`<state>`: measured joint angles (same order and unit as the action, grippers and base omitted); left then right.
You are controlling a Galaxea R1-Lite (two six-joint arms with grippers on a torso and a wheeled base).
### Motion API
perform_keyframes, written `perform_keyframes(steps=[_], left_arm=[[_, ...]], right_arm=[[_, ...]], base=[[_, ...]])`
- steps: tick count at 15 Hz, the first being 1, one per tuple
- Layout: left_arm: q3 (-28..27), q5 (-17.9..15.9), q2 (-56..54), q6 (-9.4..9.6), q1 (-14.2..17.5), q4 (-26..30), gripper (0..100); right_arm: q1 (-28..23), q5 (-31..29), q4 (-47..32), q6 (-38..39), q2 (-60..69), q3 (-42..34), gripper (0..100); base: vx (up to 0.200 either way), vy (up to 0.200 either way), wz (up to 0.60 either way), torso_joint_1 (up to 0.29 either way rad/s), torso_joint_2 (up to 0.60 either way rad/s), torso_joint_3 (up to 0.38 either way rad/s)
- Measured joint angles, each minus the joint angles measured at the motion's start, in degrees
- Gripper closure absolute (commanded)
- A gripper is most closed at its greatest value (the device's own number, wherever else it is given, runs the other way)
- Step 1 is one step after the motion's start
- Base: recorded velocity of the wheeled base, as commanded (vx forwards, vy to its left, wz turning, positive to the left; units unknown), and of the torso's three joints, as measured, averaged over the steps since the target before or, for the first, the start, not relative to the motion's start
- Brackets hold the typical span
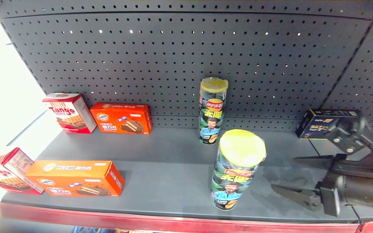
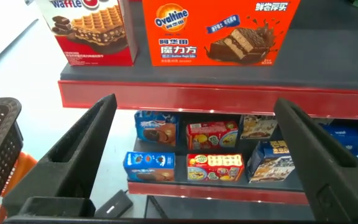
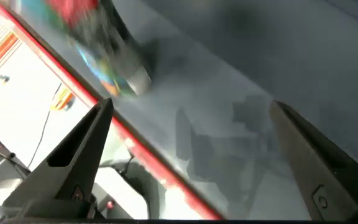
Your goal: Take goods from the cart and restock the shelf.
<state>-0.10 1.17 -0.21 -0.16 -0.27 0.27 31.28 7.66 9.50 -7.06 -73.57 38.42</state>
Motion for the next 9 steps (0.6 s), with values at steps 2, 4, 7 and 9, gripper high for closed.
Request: perform_keyframes(steps=[2,4,7,9], left_arm=[[0.0,0.0,0.02,-0.17,0.0,0.0,0],[0.0,-0.02,0.02,-0.17,0.0,0.0,0],[0.0,-0.11,0.02,-0.17,0.0,-0.02,0],[-0.04,-0.13,0.05,-0.16,0.0,0.0,0]], right_arm=[[2.65,-0.9,0.88,-0.05,-5.51,3.27,0],[3.89,-1.8,0.93,-0.05,-8.55,4.21,0],[4.24,-1.87,1.56,-0.05,-11.07,4.63,0],[4.29,-1.87,2.1,-0.02,-12.2,4.73,0]], base=[[0.0,0.0,0.0,0.0,0.0,0.0],[0.0,0.0,0.0,0.0,0.0,0.0],[0.0,0.0,0.0,0.0,0.0,0.0],[0.0,0.0,0.0,0.0,0.0,0.0]])
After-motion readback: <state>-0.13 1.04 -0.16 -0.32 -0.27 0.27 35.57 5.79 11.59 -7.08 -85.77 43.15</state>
